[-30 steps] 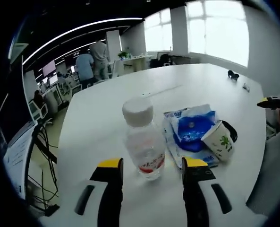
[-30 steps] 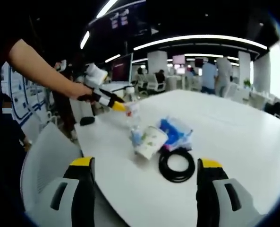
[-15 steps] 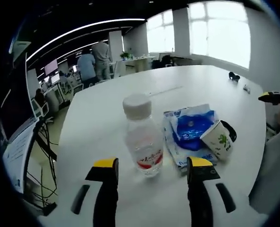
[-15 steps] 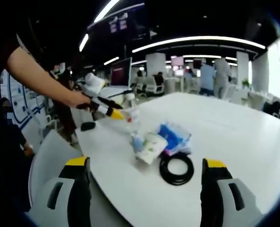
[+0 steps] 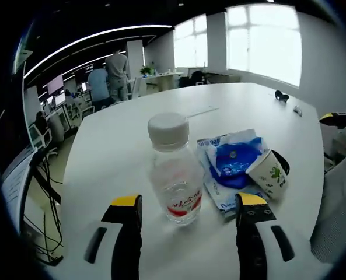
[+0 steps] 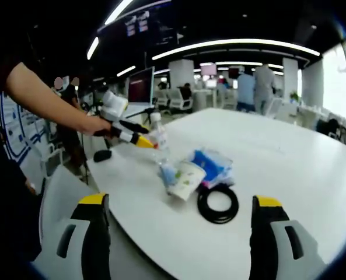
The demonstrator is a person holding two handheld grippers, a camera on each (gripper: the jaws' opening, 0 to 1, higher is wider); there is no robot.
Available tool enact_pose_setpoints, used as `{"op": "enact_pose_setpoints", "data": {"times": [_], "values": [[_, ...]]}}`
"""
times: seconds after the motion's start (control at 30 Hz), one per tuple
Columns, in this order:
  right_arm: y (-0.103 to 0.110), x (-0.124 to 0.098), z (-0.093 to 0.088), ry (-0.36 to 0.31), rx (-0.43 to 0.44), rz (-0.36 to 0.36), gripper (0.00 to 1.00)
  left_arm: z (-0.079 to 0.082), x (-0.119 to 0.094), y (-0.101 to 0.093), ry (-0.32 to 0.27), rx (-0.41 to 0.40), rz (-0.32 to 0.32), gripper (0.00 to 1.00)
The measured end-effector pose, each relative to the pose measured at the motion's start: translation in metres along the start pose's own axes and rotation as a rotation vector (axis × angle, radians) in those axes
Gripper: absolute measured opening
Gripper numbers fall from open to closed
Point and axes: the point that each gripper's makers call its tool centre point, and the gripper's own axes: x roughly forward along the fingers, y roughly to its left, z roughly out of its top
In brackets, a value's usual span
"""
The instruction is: Arrange the tabletop items into an orderly group along one side of the table until the central work area is clear of visible clutter.
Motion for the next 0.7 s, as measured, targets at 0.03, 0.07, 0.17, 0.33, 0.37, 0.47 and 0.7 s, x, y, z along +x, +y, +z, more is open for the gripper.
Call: {"op": "enact_pose_setpoints", "data": {"times": [0.03, 0.07, 0.17, 0.33, 0.37, 0.47, 0.7], "values": [[0.002, 0.001, -0.001, 0.007, -0.002, -0.005, 1.00, 0.000, 0.001, -0.001, 0.000, 0.005, -0.007, 0.64], [0.003, 0.002, -0.001, 0.011, -0.001, -0.007, 1.00, -0.001, 0.001, -0.001, -0.002, 0.008, -0.010, 0.64], [0.006, 0.003, -0.001, 0.016, 0.009, -0.017, 1.00, -0.002, 0.005, 0.000, -0.007, 0.006, -0.023, 0.64], [0.008, 0.003, 0.002, 0.014, 0.013, -0.046, 1.00, -0.001, 0.009, -0.001, -0.015, 0.011, -0.044, 0.64], [0.008, 0.002, 0.002, 0.015, 0.015, -0.053, 1.00, -0.001, 0.010, 0.000, -0.016, 0.012, -0.045, 0.64], [0.008, 0.002, 0.003, 0.019, 0.015, -0.067, 1.00, -0.001, 0.012, 0.002, -0.021, 0.017, -0.053, 0.64], [0.009, 0.003, 0.011, 0.002, 0.055, -0.105, 1.00, -0.005, 0.018, 0.008, -0.027, 0.032, -0.061, 0.64]]}}
